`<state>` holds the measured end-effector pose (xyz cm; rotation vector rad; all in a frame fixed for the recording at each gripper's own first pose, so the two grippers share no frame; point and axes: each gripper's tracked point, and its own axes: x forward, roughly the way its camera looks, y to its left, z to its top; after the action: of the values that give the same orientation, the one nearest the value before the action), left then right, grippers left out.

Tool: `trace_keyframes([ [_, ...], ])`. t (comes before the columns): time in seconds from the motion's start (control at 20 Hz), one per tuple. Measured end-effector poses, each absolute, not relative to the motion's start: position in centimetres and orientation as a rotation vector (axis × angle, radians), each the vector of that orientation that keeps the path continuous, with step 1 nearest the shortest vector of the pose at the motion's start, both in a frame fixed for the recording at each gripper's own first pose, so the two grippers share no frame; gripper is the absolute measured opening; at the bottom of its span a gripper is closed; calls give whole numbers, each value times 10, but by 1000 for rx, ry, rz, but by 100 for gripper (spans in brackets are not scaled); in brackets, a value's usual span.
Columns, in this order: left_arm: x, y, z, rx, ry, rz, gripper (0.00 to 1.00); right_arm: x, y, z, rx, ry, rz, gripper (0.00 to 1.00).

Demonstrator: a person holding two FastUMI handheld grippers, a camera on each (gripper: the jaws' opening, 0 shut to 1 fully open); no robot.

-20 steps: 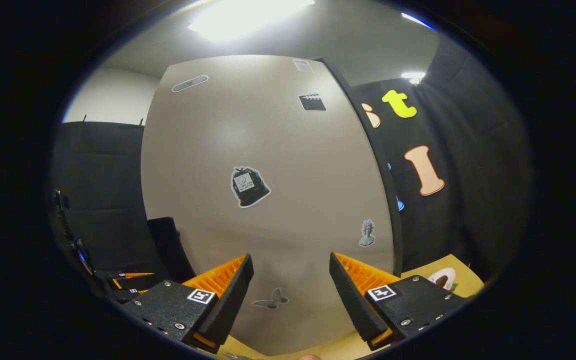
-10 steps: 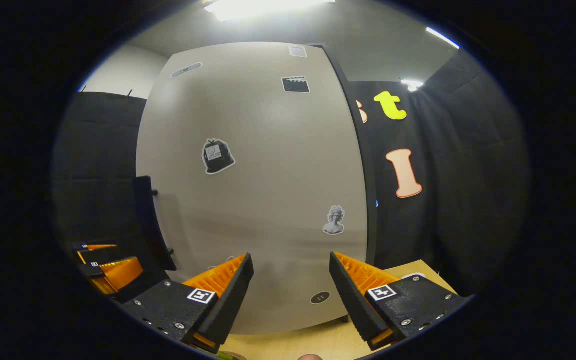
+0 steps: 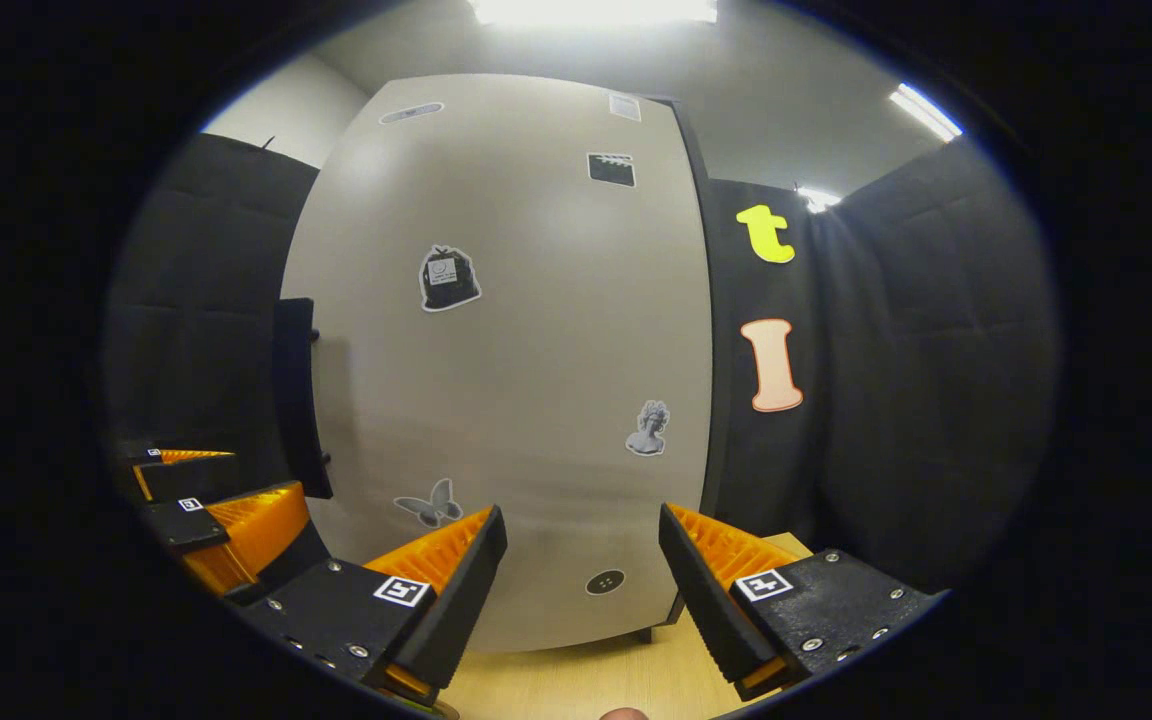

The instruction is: Open the cabinet door with the right hand, grasp the bottle in the cabinet with the left hand and place it on the coaster, then close the cabinet door with the right hand.

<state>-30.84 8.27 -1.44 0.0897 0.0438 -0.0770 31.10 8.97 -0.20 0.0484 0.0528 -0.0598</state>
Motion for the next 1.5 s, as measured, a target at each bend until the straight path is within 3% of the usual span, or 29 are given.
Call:
trace_keyframes([
  [0.1,-301,73,-15,89,38,-86,92,308,90,1,56,51,-61,95],
  [0.2,-300,70,-13,96,33,-90,84,302,87,1,74,48,-73,95],
  [0.25,-299,68,-15,97,35,-89,84,302,87,0,74,52,-82,95],
  [0.3,-298,66,-17,94,37,-88,92,300,85,-3,71,61,-89,95],
  [0.45,-298,57,-17,67,37,-93,92,297,87,-6,78,73,-91,95],
  [0.5,-298,54,-15,76,31,-99,84,297,87,-6,74,72,-89,95],
  [0.55,-300,52,-14,93,29,-101,88,295,85,-5,68,66,-95,95],
  [0.65,-303,48,-12,101,26,-109,84,298,87,-5,59,54,-89,95],
  [0.7,-305,47,-10,99,23,-110,84,300,90,-5,60,51,-82,91],
  [0.8,-307,47,-12,84,26,-112,92,300,88,0,53,39,-84,95],
  [0.85,-306,46,-15,77,34,-109,84,301,87,2,48,33,-84,95],
  [0.95,-308,47,-16,67,43,-105,92,302,92,0,40,35,-77,91],
  [1.1,-309,49,-14,78,36,-95,84,305,93,-1,41,36,-67,91],
  [1.2,-311,50,-9,101,15,-85,92,305,92,1,46,27,-68,95],
  [1.25,-313,50,-4,111,-7,-78,88,305,92,2,50,23,-67,91],
  [1.3,-315,53,3,126,-35,-63,92,306,93,4,51,17,-65,91],
  [1.35,-317,52,4,126,-44,-66,87,307,94,6,54,8,-62,91],
  [1.5,-318,40,6,51,-39,-114,87,309,97,12,49,-8,-53,95],
])
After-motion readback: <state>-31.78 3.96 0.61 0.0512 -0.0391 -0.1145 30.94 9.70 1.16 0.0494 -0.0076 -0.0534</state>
